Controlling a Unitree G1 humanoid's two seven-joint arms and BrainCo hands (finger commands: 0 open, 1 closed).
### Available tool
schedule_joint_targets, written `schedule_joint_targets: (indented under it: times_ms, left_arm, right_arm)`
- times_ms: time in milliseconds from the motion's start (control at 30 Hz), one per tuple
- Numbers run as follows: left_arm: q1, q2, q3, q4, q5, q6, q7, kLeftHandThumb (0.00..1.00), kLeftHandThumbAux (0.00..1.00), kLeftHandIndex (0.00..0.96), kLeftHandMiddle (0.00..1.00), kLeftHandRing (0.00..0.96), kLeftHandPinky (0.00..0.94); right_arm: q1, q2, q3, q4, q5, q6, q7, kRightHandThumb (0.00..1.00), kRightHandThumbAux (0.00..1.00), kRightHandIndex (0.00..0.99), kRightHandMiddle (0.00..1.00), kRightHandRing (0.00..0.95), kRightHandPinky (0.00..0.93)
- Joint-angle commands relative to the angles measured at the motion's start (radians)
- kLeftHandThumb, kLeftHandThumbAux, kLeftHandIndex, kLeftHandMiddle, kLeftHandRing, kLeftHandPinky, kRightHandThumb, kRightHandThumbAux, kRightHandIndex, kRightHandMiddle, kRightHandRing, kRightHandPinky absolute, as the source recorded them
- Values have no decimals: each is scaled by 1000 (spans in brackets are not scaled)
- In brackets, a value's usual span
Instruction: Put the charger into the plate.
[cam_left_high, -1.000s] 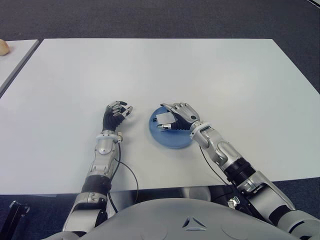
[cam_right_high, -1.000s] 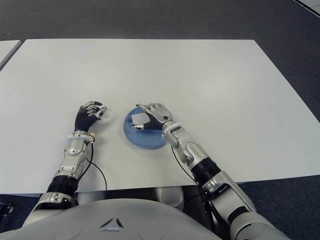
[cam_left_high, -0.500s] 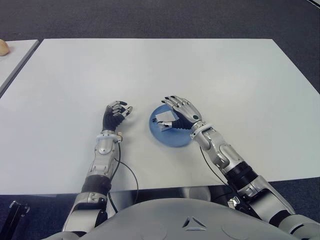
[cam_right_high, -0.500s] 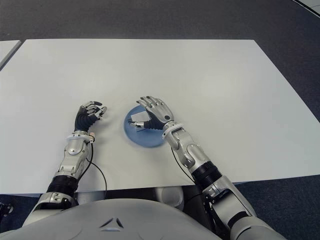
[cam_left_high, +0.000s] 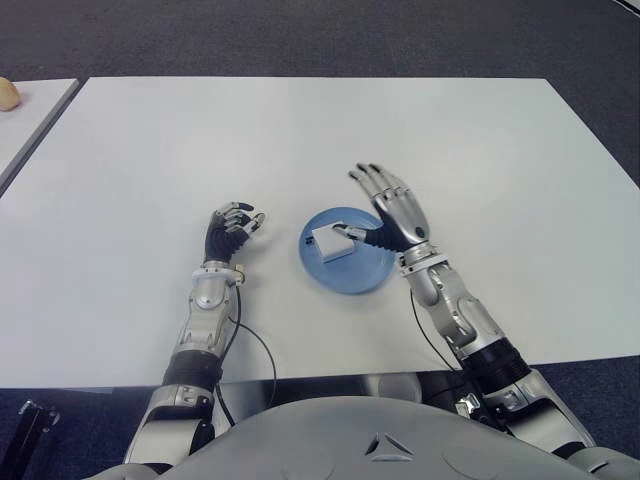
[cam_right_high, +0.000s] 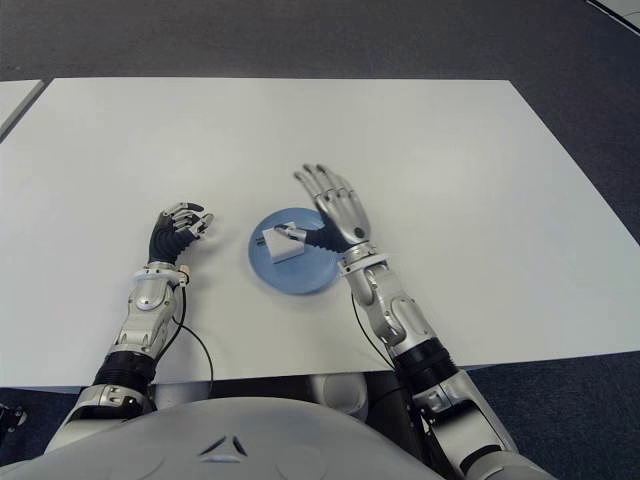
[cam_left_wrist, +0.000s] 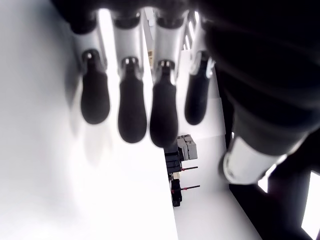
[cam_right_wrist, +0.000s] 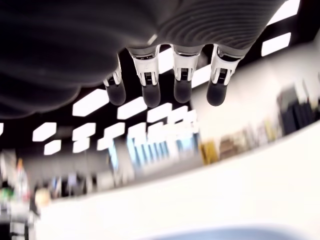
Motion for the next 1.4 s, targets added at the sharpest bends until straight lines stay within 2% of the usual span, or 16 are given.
schedule_joint_targets:
  times_ms: [33, 233, 400, 500, 533, 633, 667, 800, 900, 967, 1067, 1167, 1200, 1267, 1400]
  left_arm:
    - [13, 1, 0, 14, -1, 7, -13, 707, 718, 434, 636, 626, 610]
    - [12, 1, 0, 12, -3, 13, -16, 707, 718, 434, 634, 626, 611]
    - [11, 0, 0, 12, -3, 19, -15, 707, 718, 434, 641, 632, 620]
    - [10, 0, 1, 13, -2, 13, -12, 707, 718, 434, 644, 634, 622]
    - [10, 0, 1, 13, -2, 12, -11, 707, 718, 434, 643, 634, 620]
    - [11, -2, 1, 12, 0, 5, -7, 707, 718, 434, 641, 632, 619]
    - [11, -2, 1, 12, 0, 4, -6, 707, 718, 434, 639, 630, 618]
    - [13, -5, 2, 9, 0, 5, -5, 707, 718, 434, 634, 626, 616]
    - [13, -4, 1, 9, 2, 4, -4, 707, 718, 434, 633, 626, 616]
    - [12, -3, 1, 10, 3, 3, -5, 707, 718, 435, 635, 627, 618]
    - [12, -1, 0, 10, 3, 3, -7, 707, 718, 435, 637, 628, 618]
    - [12, -1, 1, 10, 1, 6, -9, 708, 717, 435, 638, 628, 617]
    - [11, -1, 1, 10, 0, 7, -10, 708, 718, 435, 638, 628, 617]
    - [12, -2, 1, 6, -2, 10, -11, 708, 718, 435, 640, 630, 619]
    - [12, -3, 2, 5, -3, 11, -11, 707, 718, 435, 645, 634, 624]
  right_arm:
    - [51, 42, -88, -16, 132, -37, -30, 368, 218, 0, 0, 0, 0]
    - [82, 110, -183, -4, 296, -79, -41, 340, 310, 0, 0, 0, 0]
    - [72, 146, -245, 74, 352, -120, -91, 341, 448, 0, 0, 0, 43]
    - [65, 169, -287, 154, 371, -146, -154, 320, 565, 0, 0, 0, 78]
    - [62, 177, -298, 174, 374, -152, -170, 302, 663, 0, 0, 0, 83]
    - [51, 214, -332, 207, 415, -173, -201, 292, 835, 4, 22, 7, 93]
    - [47, 222, -338, 214, 427, -180, -202, 299, 889, 24, 43, 20, 99]
    - [24, 241, -385, 251, 584, -187, -84, 362, 969, 106, 116, 77, 141]
    - [20, 226, -415, 277, 707, -182, 54, 390, 989, 160, 176, 140, 206]
    - [23, 209, -433, 307, 772, -195, 141, 368, 994, 211, 243, 228, 297]
    - [23, 193, -455, 357, 833, -228, 235, 316, 997, 275, 319, 336, 411]
    - [18, 198, -459, 380, 853, -255, 285, 276, 998, 351, 395, 425, 495]
    - [17, 199, -460, 387, 857, -263, 295, 428, 904, 378, 443, 474, 535]
    - [14, 209, -458, 405, 856, -282, 308, 589, 803, 409, 517, 545, 598]
    - [10, 219, -459, 429, 848, -297, 317, 674, 750, 427, 592, 612, 651]
